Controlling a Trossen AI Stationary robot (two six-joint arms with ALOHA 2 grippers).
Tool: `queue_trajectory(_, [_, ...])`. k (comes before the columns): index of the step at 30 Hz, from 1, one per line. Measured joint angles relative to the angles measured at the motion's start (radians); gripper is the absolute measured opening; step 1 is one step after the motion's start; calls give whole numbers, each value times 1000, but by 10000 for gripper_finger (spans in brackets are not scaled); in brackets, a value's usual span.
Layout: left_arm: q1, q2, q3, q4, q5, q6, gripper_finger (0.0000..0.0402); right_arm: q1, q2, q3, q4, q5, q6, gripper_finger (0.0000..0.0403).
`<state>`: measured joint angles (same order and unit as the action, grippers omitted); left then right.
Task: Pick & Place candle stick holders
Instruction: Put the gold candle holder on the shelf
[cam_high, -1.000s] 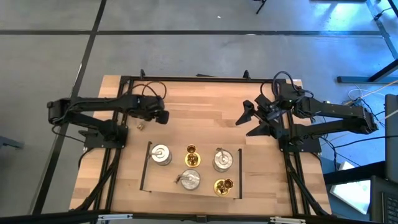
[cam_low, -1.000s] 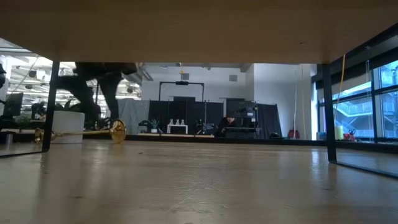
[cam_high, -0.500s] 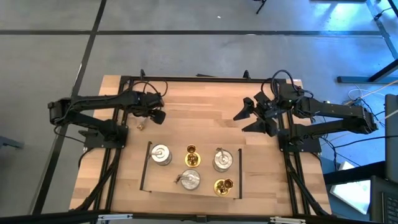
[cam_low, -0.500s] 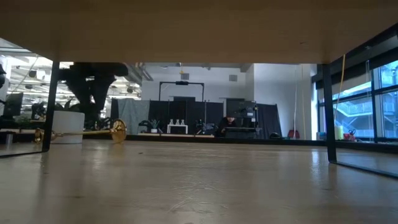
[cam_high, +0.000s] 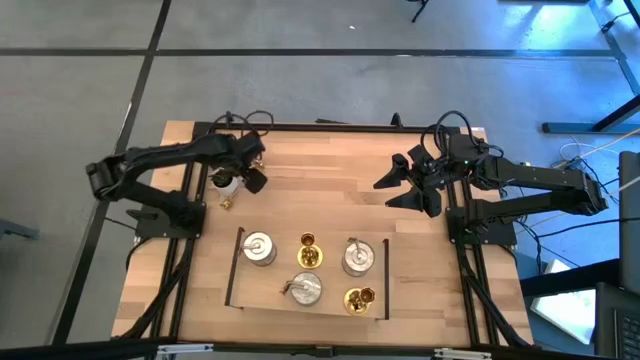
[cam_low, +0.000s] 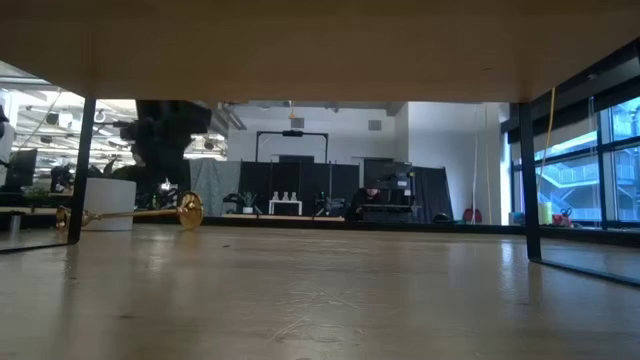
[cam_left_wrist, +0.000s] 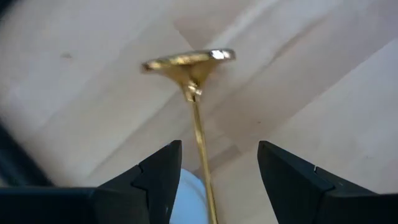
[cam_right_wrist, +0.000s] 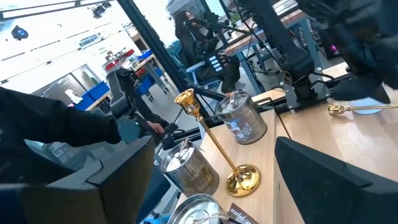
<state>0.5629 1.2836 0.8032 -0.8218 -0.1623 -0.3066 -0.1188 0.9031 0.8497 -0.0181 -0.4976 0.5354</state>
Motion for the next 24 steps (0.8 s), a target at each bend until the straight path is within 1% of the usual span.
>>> queue_trajectory(2, [19, 48, 0, 10, 21, 19, 207, 0, 0, 0, 0, 0, 0, 338])
queue_trajectory(6, [39, 141, 0, 12, 24, 40, 207, 0, 0, 0, 0, 0, 7, 338])
queue_trajectory(10, [39, 198, 0, 12, 26, 45, 207, 0, 0, 0, 0, 0, 19, 338])
queue_trajectory(15, [39, 215, 0, 30, 26, 60, 207, 0, 0, 0, 0, 0, 26, 338])
queue_trajectory(20, [41, 215, 0, 71, 62, 68, 207, 0, 0, 0, 0, 0, 26, 338])
queue_trajectory(24, [42, 215, 0, 86, 70, 66, 207, 0, 0, 0, 0, 0, 26, 338])
